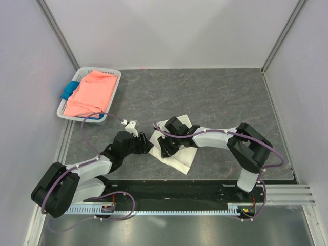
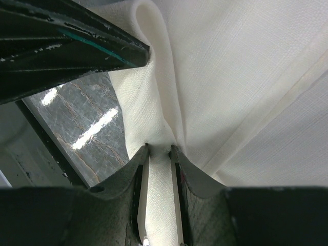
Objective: Fold the napkin, place the utensils inside, and roll it up
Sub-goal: Roll the napkin with the utensil
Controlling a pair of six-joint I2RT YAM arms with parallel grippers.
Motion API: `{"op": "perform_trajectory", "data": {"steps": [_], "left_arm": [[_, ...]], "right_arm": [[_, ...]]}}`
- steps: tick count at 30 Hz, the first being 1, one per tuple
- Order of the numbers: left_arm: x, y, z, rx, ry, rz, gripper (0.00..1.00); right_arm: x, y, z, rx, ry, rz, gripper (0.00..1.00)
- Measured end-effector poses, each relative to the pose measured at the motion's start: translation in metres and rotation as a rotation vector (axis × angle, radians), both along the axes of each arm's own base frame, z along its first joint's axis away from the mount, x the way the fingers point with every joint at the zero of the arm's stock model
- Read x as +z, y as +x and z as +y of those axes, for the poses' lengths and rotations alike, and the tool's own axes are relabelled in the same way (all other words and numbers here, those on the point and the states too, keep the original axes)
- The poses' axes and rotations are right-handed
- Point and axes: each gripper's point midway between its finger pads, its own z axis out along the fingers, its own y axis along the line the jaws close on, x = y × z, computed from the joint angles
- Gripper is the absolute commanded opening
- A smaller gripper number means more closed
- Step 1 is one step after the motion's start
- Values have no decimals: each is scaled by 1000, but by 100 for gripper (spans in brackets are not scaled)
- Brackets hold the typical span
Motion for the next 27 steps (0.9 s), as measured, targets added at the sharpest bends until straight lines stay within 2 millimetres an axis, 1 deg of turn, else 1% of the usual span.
{"op": "perform_trajectory", "data": {"steps": [2, 4, 5, 8, 13, 14, 16, 17, 18, 19, 20, 22, 23, 24, 26, 27], "left_arm": [[1, 1, 0, -3, -6, -2, 50], [-1, 1, -1, -4, -6, 2, 49], [-2, 1, 0, -4, -4, 5, 45], [-6, 1, 1, 0, 3, 18, 44], [-14, 1, 1, 1, 21, 50, 38], [-14, 2, 0, 0, 23, 54, 33], [-14, 4, -1, -1, 26, 62, 28], [-14, 5, -2, -5, 26, 66, 22], [-14, 5, -4, -9, 26, 70, 19], [-14, 6, -5, -12, 26, 75, 13], [-13, 6, -7, -18, 25, 80, 9], [-13, 8, -9, -24, 25, 89, 4], [-12, 8, -10, -25, 25, 90, 4], [-12, 9, -11, -28, 25, 94, 4], [-12, 10, -12, -31, 25, 98, 2], [-13, 10, -12, -31, 26, 101, 2]], "right_arm": [[0, 0, 0, 0, 0, 0, 31], [0, 0, 0, 0, 0, 0, 31], [0, 0, 0, 0, 0, 0, 31], [0, 0, 0, 0, 0, 0, 31], [0, 0, 0, 1, -1, 0, 31], [0, 0, 0, 1, -1, 0, 31], [0, 0, 0, 1, -2, 0, 32], [0, 0, 0, 0, -2, 0, 33], [0, 0, 0, 0, -3, 0, 35], [1, 1, 0, -1, -3, -1, 37], [1, 0, 0, -2, -6, -2, 38], [3, 1, -2, -9, -19, -13, 43], [4, 1, -4, -14, -31, -22, 46], [6, 1, -7, -17, -46, -34, 52], [10, -3, -12, -18, -82, -58, 58], [12, -6, -13, -15, -97, -72, 64]]}}
